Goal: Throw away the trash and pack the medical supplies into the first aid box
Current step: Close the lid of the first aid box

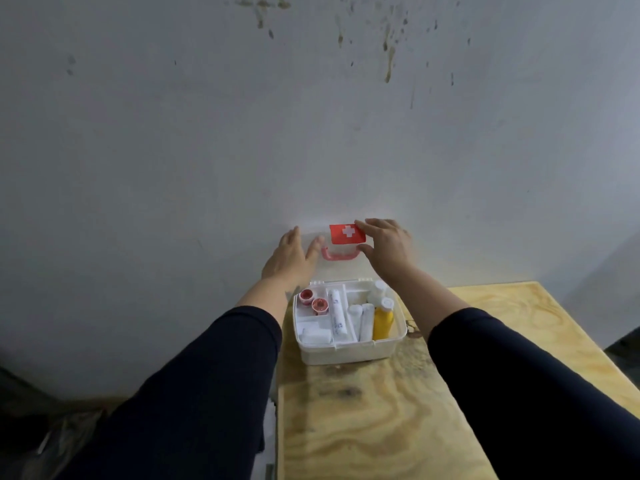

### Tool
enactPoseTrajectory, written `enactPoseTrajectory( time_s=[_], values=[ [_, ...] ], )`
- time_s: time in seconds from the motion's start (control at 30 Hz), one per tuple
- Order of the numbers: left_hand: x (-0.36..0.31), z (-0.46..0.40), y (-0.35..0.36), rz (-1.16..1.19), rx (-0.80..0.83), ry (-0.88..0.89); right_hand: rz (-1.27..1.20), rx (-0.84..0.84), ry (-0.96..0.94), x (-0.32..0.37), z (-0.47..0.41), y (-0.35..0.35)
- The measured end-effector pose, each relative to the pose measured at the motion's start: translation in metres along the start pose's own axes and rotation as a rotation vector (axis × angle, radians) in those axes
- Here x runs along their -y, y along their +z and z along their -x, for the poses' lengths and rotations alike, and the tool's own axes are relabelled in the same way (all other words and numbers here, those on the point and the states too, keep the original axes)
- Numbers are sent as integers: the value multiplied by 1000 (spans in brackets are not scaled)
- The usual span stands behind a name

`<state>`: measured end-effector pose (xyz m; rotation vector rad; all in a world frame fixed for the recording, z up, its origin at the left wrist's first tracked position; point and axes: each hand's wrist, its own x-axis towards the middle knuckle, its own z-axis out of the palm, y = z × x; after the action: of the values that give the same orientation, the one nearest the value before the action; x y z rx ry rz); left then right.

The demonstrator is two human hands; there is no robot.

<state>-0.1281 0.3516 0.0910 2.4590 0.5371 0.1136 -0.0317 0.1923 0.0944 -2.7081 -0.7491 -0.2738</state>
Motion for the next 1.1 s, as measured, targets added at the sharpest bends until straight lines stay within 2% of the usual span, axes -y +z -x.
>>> enactPoseTrajectory(
  time_s=[0.23,0.47,0.9,1.0,1.1],
  values=[
    [3,42,13,-81,-57,24,54,-111,-136,-6,48,-4],
    [20,94,59,-164,-95,6,117,-129,-221,-17,108,7],
    [50,141,114,-244,41,-41,148,-43,-217,-34,174,71],
    [44,141,112,-295,-16,-42,127,-38,-224,-35,174,71],
    [39,129,108,-409,-107,70,96,-58,-262,-36,164,69]
  ],
)
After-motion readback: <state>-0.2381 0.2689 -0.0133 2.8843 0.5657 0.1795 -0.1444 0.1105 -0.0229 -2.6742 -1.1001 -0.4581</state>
